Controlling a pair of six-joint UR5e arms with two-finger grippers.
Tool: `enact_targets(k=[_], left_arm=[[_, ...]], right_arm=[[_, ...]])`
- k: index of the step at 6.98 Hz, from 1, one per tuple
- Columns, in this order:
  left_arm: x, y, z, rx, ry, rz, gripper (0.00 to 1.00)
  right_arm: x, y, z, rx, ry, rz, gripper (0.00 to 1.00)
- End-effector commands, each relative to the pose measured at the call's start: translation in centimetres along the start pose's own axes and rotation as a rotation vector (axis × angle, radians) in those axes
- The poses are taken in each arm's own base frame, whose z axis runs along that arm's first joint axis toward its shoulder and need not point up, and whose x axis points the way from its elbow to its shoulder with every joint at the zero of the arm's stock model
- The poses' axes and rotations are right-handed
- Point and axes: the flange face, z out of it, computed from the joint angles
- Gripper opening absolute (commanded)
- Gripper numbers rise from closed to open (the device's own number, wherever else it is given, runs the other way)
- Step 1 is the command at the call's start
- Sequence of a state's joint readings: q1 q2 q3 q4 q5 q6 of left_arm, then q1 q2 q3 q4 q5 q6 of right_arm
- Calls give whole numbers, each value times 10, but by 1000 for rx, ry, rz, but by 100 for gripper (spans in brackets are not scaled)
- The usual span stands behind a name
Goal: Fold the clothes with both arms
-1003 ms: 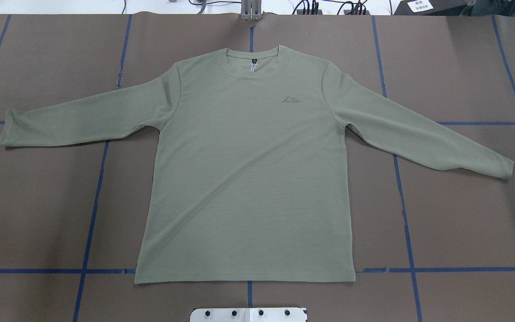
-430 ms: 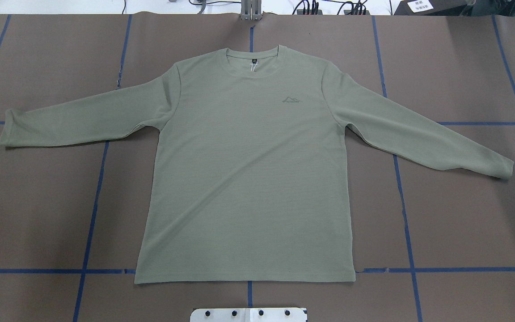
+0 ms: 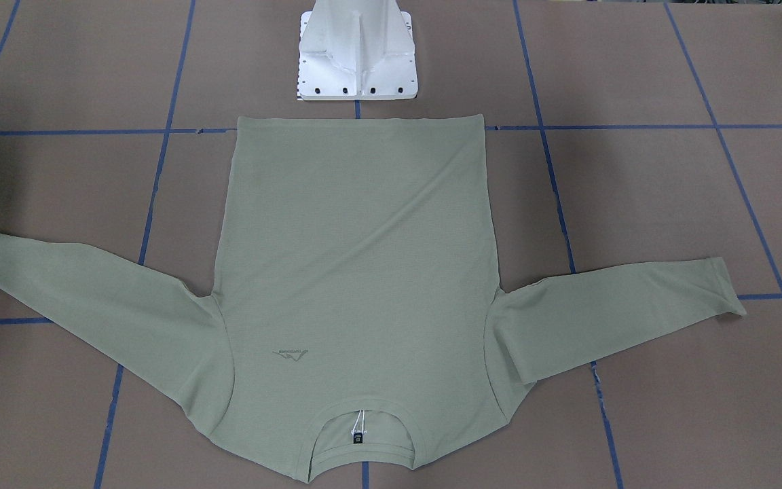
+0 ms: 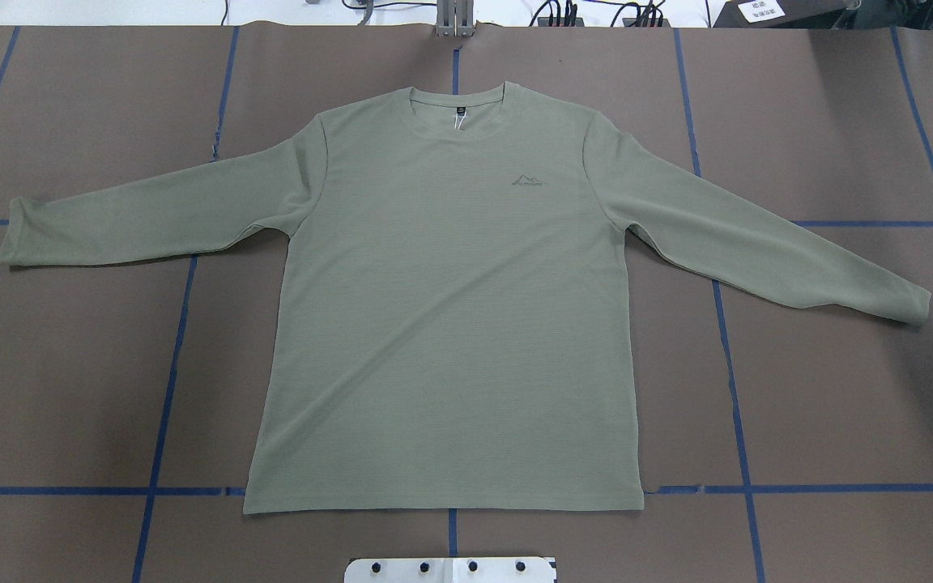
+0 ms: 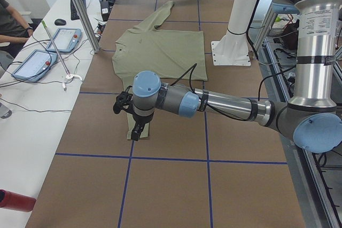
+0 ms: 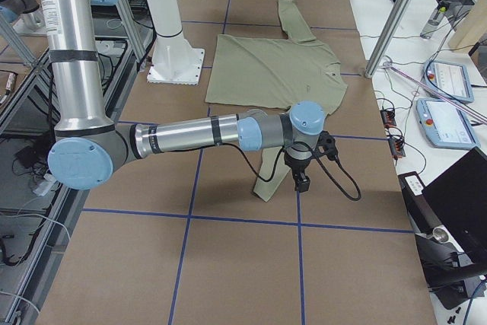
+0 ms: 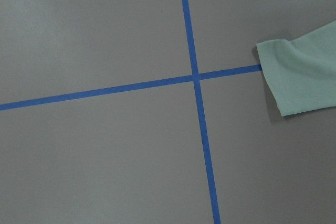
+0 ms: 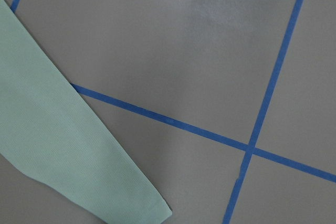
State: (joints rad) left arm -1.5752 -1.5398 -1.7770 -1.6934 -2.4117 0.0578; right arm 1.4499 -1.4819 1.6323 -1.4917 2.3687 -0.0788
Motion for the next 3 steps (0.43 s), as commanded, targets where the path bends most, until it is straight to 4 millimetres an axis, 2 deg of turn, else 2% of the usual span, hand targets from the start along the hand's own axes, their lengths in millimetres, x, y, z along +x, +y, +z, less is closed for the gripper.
enact_targets(k=[1,2,3], left_arm=[[16,-21,-9,29,57,33,100],[23,-34,-16,46,59,48,100],[21,-34,-14,42,58,46,100]], right_arm=[[-8,0,34,57,-15,-3,100],[-15,1,50,30,-23,18,100],[-5,25,72,-1,-27,33,100]])
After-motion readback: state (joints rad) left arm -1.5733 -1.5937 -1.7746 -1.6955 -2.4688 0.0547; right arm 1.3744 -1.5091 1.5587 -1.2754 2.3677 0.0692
